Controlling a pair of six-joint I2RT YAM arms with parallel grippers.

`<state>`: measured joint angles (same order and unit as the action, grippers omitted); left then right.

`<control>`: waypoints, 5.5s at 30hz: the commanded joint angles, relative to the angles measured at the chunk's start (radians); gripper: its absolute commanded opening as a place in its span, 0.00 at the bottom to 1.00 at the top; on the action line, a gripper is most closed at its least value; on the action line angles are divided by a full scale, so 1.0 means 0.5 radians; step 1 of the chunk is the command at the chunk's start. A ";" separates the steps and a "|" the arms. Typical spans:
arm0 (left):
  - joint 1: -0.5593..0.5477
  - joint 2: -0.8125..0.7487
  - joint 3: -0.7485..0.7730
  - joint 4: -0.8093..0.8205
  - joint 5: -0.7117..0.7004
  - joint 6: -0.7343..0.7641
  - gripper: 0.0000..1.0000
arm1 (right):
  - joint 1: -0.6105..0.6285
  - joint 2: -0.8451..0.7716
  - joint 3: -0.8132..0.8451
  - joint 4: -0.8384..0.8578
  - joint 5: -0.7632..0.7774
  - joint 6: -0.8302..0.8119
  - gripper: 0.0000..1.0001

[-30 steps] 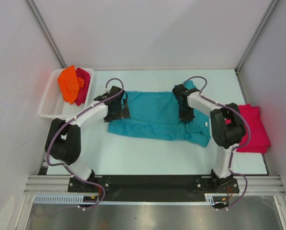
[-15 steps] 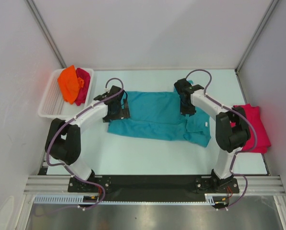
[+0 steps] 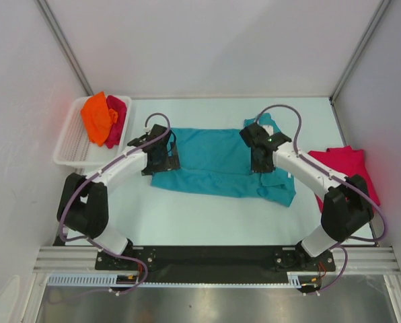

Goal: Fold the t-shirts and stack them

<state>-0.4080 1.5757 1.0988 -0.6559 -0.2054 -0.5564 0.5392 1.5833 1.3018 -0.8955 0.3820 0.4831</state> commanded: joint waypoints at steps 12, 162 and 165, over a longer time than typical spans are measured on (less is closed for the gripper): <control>0.009 -0.264 -0.127 0.054 0.009 0.002 1.00 | 0.038 0.058 -0.349 0.085 0.009 0.108 0.29; 0.411 1.153 1.275 0.622 -0.074 1.168 1.00 | -1.177 1.883 1.916 0.625 -0.957 0.123 0.36; 0.423 1.177 1.303 0.606 -0.059 1.143 1.00 | -1.192 1.920 1.946 0.622 -0.982 0.123 0.37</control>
<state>-0.2070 2.1517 1.6875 -0.3496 -0.2577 0.0330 -0.0483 2.5259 2.2498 -0.5793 -0.1024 0.5636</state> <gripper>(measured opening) 0.995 0.363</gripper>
